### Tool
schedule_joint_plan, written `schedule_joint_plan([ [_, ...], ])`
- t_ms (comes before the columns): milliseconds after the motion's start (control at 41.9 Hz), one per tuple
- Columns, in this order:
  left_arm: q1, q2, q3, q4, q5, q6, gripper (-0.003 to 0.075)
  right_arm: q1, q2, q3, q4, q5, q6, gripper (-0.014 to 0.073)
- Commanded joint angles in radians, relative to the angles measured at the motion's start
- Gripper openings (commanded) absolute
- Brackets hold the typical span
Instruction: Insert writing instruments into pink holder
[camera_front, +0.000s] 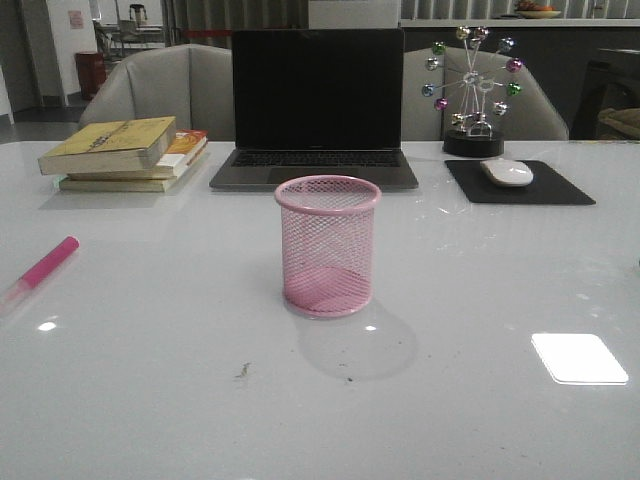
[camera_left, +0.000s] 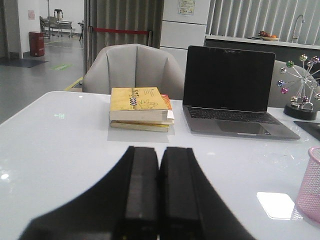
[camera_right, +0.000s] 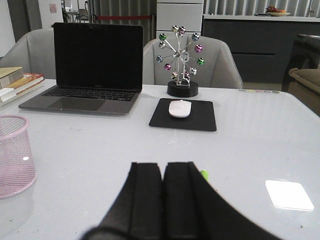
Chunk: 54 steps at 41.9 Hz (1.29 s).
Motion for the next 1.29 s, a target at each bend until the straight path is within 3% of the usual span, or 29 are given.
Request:
schedule_joint_plan([
  [0,0.0,-0.016,0.001,-0.006,-0.091,-0.003,0.0099,-0.006,-0.022,-0.013,0.001,-0.078,0.002,0.0029],
  [693,0.0,-0.016,-0.02,-0.002,-0.136,-0.003,0.0099,-0.006,-0.022,-0.028,0.009,-0.115,0.003,0.0029],
  [860,0.0,-0.014,-0.169,0.012,-0.07,-0.003,0.0099,-0.005,-0.021,-0.184,0.01,-0.032,0.002,0.0029],
  [1051,0.0,0.062,-0.445,0.027,0.061,-0.003,0.0099,-0.005,0.056,-0.428,-0.068,0.127,0.002,0.0029],
  [1266,0.0,0.272,-0.725,0.027,0.337,-0.003,0.0099,-0.005,0.23,-0.645,-0.067,0.304,0.002,0.0029],
])
